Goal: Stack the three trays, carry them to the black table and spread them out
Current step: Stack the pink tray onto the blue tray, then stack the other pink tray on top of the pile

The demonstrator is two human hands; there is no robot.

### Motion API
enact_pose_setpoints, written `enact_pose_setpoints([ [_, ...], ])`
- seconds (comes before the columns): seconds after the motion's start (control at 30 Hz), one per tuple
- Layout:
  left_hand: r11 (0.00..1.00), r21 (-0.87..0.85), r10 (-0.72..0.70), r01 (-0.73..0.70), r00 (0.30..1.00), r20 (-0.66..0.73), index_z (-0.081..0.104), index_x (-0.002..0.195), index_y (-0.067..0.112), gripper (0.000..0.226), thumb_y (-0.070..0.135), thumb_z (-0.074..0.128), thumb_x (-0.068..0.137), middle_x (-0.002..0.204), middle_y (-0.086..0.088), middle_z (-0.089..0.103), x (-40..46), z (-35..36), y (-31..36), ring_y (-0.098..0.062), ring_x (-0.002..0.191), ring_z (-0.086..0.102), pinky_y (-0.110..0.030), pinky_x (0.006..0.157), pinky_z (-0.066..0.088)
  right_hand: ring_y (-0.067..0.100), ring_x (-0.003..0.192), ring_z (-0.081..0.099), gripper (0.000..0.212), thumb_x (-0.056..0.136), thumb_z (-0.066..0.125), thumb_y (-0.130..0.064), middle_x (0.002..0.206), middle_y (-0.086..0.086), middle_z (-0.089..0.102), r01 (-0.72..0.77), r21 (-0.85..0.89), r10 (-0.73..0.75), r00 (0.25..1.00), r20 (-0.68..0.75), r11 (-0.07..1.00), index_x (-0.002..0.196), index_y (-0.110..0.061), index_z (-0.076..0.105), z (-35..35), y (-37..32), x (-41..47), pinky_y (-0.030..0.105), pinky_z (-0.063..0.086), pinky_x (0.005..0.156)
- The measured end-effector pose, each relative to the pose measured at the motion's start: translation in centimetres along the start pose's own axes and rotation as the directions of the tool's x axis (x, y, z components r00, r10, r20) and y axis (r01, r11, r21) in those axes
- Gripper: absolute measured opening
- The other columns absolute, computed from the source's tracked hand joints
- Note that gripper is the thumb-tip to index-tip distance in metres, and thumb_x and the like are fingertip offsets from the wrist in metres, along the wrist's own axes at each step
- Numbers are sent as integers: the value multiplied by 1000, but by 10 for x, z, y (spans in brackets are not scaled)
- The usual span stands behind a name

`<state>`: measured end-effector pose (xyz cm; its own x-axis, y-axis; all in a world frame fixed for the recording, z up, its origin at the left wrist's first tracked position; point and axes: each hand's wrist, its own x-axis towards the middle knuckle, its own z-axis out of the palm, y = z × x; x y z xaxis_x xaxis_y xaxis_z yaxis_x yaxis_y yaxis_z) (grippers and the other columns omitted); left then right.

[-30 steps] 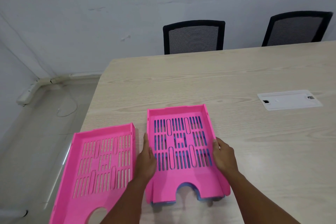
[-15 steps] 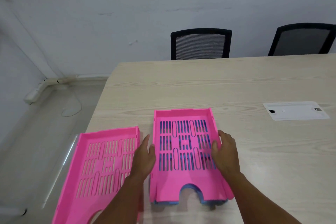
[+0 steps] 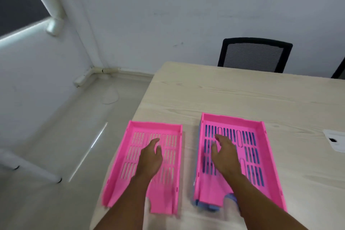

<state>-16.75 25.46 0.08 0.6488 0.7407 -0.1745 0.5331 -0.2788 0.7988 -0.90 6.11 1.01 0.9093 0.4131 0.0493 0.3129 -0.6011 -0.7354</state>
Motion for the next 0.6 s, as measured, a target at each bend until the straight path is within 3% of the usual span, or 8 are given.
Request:
enact_pose_setpoints([
  [0.23, 996, 55, -72, 77, 994, -85, 59, 134, 13, 38, 12, 52, 97, 134, -15, 65, 0, -54, -49, -29, 122, 61, -30, 102, 43, 33, 126, 56, 38, 94, 59, -7, 132, 20, 63, 76, -13, -75, 991, 108, 997, 131, 2, 60, 64, -49, -19, 33, 37, 111],
  [0.33, 990, 89, -100, 109, 990, -102, 55, 136, 11, 40, 10, 51, 96, 142, -16, 56, 2, -68, -67, -32, 129, 54, -38, 106, 42, 30, 130, 53, 42, 96, 55, -10, 138, 16, 60, 141, -58, -128, 973, 194, 988, 138, -3, 56, 83, -61, -28, 29, 32, 112],
  [0.47, 979, 103, -168, 175, 983, -71, 37, 150, 7, 53, 10, 48, 98, 160, -16, 32, 8, -77, -82, -31, 147, 33, -40, 118, 30, 31, 135, 45, 51, 95, 56, -11, 142, 17, 51, 8, -74, 9, 973, 231, 997, 144, -2, 45, 101, -68, -34, 34, 33, 115],
  [0.6, 971, 78, -224, 225, 974, -12, 24, 155, 8, 61, 12, 47, 99, 160, -17, 32, 12, -77, -92, -34, 144, 38, -43, 117, 34, 30, 134, 46, 59, 93, 58, -9, 143, 15, 45, -146, -125, 177, 942, 286, 981, 148, -3, 37, 108, -58, -47, 39, 37, 115],
])
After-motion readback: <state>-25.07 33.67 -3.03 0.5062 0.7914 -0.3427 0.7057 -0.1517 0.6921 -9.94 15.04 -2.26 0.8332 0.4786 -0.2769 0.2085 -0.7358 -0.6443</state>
